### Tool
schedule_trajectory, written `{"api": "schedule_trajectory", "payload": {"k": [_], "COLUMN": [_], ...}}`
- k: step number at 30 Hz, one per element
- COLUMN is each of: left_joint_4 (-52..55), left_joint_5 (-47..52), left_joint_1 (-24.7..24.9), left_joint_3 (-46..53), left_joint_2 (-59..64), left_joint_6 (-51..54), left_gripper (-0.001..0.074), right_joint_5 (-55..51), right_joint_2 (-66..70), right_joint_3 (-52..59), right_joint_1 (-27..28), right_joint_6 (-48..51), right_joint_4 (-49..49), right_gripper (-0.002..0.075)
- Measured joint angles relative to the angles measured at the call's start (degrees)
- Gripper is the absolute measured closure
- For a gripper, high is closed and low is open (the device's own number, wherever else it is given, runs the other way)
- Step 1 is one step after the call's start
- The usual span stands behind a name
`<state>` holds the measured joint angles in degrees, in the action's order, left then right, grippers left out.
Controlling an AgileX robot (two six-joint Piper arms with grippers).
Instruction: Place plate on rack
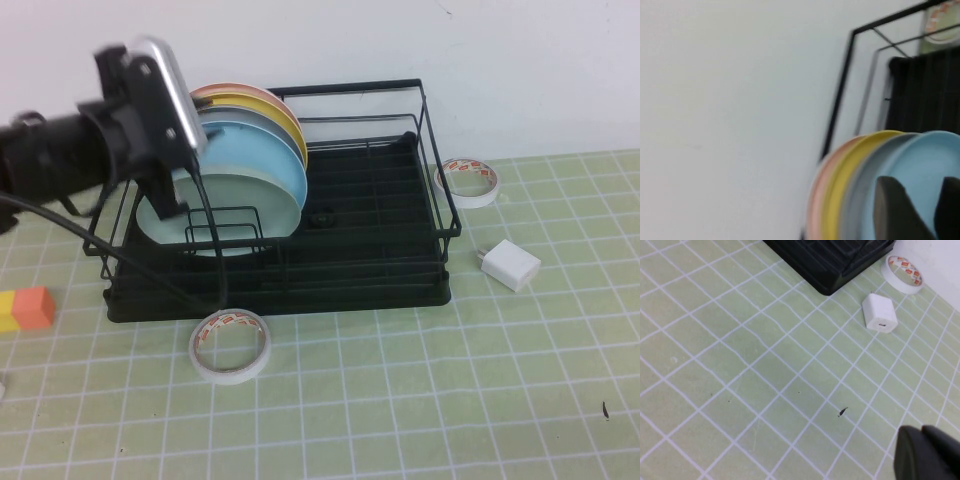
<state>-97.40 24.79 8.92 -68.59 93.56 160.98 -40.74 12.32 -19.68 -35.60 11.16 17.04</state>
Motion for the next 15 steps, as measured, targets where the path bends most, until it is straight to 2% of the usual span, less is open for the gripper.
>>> {"api": "schedule_trajectory", "payload": {"k": [4,8,11,15], "left_joint_4": [0.00,-0.32,-0.76,-1.32], "left_joint_5": [-5.75,-14.21,-19.35,-21.65], "left_joint_1": [0.03,0.13,0.13,0.13], "left_joint_3": [0.00,0.10,1.40,5.97], "left_joint_2": [-5.64,-11.75,-16.91,-23.47], "left_joint_6": [-6.14,-30.59,-42.65,-47.54], "left_gripper": [0.0621,0.0701,0.0724,0.0731], "right_joint_5": [0.00,2.28,7.88,16.46], "right_joint_2": [0.00,0.00,0.00,0.00], "right_joint_3": [0.00,0.16,1.04,3.93], "right_joint_1": [0.00,0.00,0.00,0.00], "right_joint_6": [0.00,-2.49,-5.66,-9.38], "right_joint_4": [0.09,0.09,0.09,0.23], "right_gripper": [0.0721,0.0721,0.0721,0.0721]}}
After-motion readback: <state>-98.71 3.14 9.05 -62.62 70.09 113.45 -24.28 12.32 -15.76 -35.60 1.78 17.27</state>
